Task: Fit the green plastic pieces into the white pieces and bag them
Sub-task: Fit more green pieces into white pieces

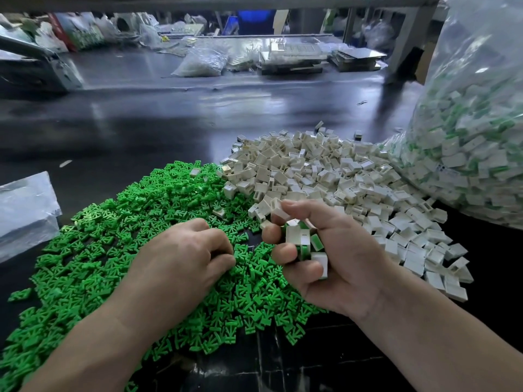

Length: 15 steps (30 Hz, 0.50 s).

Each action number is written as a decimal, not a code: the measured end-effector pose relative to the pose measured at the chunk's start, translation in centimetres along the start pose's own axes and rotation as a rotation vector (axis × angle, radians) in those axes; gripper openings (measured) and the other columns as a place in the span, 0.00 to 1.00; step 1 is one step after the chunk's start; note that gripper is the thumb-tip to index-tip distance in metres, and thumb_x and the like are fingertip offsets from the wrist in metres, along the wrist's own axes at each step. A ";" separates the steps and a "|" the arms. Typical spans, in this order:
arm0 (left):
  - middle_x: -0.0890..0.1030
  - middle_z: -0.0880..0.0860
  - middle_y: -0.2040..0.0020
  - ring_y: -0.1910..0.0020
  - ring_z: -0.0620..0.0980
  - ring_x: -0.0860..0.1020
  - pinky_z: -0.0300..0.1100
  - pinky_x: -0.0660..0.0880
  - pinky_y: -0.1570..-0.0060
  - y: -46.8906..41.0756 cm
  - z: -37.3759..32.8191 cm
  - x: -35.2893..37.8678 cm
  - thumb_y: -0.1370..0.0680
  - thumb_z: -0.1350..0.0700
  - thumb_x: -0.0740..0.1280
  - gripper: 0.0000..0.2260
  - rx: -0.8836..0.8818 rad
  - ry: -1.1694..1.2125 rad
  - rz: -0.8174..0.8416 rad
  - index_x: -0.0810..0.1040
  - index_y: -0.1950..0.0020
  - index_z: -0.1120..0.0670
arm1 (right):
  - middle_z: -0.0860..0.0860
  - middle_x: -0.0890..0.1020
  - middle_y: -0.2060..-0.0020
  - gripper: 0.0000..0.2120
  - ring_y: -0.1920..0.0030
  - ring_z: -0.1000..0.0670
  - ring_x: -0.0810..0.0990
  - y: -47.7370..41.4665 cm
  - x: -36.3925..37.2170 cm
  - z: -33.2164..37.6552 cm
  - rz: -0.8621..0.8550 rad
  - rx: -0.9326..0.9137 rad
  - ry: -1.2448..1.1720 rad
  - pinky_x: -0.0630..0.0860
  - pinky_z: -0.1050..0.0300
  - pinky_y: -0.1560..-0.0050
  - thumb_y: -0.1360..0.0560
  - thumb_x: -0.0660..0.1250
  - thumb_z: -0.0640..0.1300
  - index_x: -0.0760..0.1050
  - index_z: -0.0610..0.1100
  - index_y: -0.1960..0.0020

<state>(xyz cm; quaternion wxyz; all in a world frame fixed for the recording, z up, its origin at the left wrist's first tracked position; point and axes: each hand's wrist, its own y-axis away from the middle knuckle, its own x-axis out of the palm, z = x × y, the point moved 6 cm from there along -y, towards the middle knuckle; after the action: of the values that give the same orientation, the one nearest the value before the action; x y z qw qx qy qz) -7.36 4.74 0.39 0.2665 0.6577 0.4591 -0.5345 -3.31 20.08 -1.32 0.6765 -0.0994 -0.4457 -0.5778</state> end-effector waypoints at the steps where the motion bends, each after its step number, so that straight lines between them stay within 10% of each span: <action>1: 0.73 0.38 0.57 0.58 0.35 0.71 0.31 0.62 0.63 0.0 0.0 0.0 0.25 0.39 0.64 0.08 0.010 0.007 -0.004 0.79 0.51 0.40 | 0.45 0.79 0.65 0.10 0.75 0.52 0.75 0.0 0.0 0.0 0.007 -0.001 0.008 0.66 0.66 0.85 0.32 0.71 0.44 0.74 0.41 0.55; 5: 0.73 0.37 0.52 0.55 0.38 0.72 0.37 0.66 0.59 0.4 -0.8 0.4 0.27 0.33 0.60 0.18 0.078 -0.023 0.031 0.76 0.42 0.38 | 0.45 0.79 0.64 0.10 0.74 0.52 0.75 -0.1 -0.1 -0.1 0.020 -0.003 0.021 0.66 0.66 0.84 0.33 0.72 0.44 0.74 0.41 0.56; 15: 0.76 0.40 0.57 0.60 0.41 0.76 0.38 0.71 0.60 0.2 -1.3 0.2 0.24 0.49 0.69 0.04 0.097 0.073 -0.100 0.81 0.49 0.43 | 0.44 0.79 0.65 0.15 0.75 0.51 0.75 -0.2 -0.4 -0.3 -0.015 0.003 0.058 0.66 0.65 0.84 0.34 0.73 0.44 0.73 0.41 0.52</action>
<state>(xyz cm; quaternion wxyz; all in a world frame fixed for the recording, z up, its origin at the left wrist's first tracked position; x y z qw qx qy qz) -6.61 5.77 0.55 0.1904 0.6650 0.4745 -0.5444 -3.36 20.15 -1.87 0.6850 -0.0783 -0.4273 -0.5848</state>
